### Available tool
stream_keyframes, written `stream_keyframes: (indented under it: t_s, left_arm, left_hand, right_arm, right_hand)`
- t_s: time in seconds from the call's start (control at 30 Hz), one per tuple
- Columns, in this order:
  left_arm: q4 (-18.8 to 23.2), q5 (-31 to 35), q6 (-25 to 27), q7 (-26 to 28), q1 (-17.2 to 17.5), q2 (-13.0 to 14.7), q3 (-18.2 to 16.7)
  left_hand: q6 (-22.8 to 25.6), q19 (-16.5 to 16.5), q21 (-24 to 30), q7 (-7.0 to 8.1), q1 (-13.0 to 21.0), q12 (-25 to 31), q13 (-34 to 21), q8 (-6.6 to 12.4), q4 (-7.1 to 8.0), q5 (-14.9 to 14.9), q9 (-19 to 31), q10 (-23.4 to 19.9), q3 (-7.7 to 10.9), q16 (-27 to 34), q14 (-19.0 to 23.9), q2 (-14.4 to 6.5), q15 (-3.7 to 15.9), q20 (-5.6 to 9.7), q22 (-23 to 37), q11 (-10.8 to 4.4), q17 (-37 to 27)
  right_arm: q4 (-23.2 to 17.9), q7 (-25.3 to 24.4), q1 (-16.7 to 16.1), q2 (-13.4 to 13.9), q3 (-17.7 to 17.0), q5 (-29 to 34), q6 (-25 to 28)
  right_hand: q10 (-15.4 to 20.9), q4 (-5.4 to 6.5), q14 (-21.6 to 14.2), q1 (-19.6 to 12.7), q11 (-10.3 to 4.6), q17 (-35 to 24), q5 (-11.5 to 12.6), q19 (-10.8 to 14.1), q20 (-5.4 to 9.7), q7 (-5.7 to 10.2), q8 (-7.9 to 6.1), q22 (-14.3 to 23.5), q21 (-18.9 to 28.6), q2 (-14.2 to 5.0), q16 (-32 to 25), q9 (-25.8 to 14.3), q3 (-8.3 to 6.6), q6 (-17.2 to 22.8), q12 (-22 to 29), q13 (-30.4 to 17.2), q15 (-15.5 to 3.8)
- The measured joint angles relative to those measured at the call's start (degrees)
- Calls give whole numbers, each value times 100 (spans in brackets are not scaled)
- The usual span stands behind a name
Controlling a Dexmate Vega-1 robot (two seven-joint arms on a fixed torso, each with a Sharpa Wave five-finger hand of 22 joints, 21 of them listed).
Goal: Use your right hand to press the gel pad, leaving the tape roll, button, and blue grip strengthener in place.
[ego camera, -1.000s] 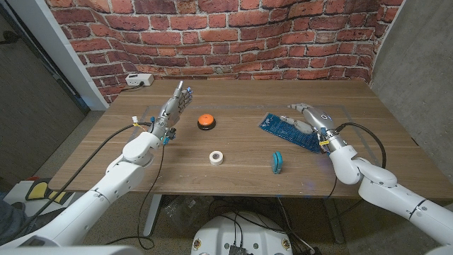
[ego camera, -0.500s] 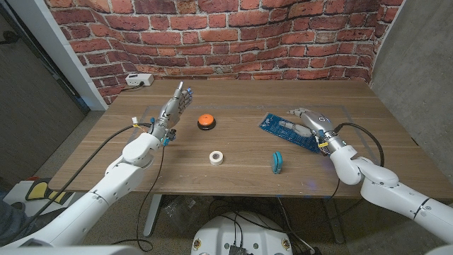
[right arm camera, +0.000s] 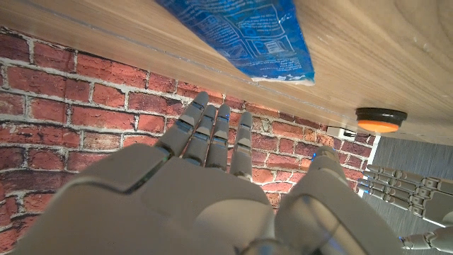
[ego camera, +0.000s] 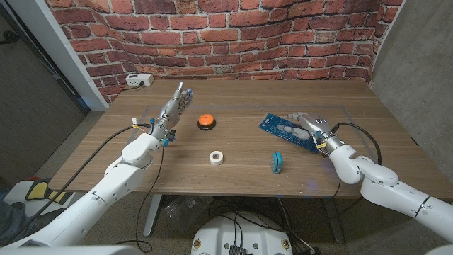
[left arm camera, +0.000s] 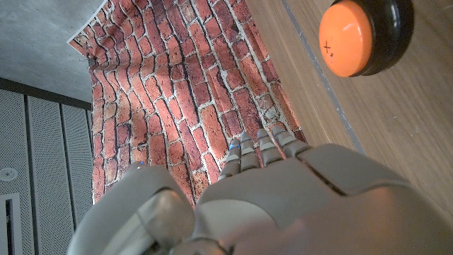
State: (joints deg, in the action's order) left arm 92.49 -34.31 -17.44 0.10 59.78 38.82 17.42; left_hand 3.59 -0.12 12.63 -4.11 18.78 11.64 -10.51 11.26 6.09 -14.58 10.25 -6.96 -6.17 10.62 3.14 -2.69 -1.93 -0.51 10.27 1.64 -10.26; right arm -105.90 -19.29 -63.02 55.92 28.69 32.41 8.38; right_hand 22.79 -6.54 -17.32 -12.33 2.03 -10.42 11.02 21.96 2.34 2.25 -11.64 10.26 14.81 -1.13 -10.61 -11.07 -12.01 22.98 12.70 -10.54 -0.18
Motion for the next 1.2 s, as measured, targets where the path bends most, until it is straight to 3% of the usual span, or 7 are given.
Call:
stream_keyframes:
  t_s: [0.2, 0.87, 1.2]
  left_arm:
    - [-41, -12, -4, -44, -24, -2, 9]
    - [-99, -69, -14, -76, -31, 2, 6]
    - [-104, -80, -14, -81, -28, 7, 3]
  left_hand:
    - [0, 0, 0, 0, -1, 0, 0, 0, 23, 0, 0, 0, -23, 0, 2, -1, -2, 0, 0, 0, 0]
    - [31, 0, 0, -31, -51, 1, 0, 0, 22, 0, 0, 0, -24, 0, 2, -54, -2, 0, -1, 0, 0]
    - [31, 0, 0, -31, 22, 1, 0, 0, 6, 0, 0, 0, -39, 0, 2, -22, -2, 0, -1, 0, 0]
  right_arm:
    - [-30, 184, 74, 2, 94, 48, 135]
    - [-8, 729, 379, -75, 407, 126, 439]
    - [-1, 888, 433, -81, 466, 47, 551]
  right_hand:
    - [-52, 0, -53, -4, -177, 0, 0, 38, 9, 134, 66, 0, -45, -10, 0, 0, 0, -225, -22, 0, 12]
    - [-43, -25, -94, -73, -122, 0, 0, 52, 11, 87, 66, 0, -45, -79, 0, 1, -25, -239, -40, 0, -12]
    - [18, -25, -106, -73, -61, 0, -23, 124, 2, -22, 38, 0, -45, -79, 0, 1, -25, -129, -40, 0, -25]
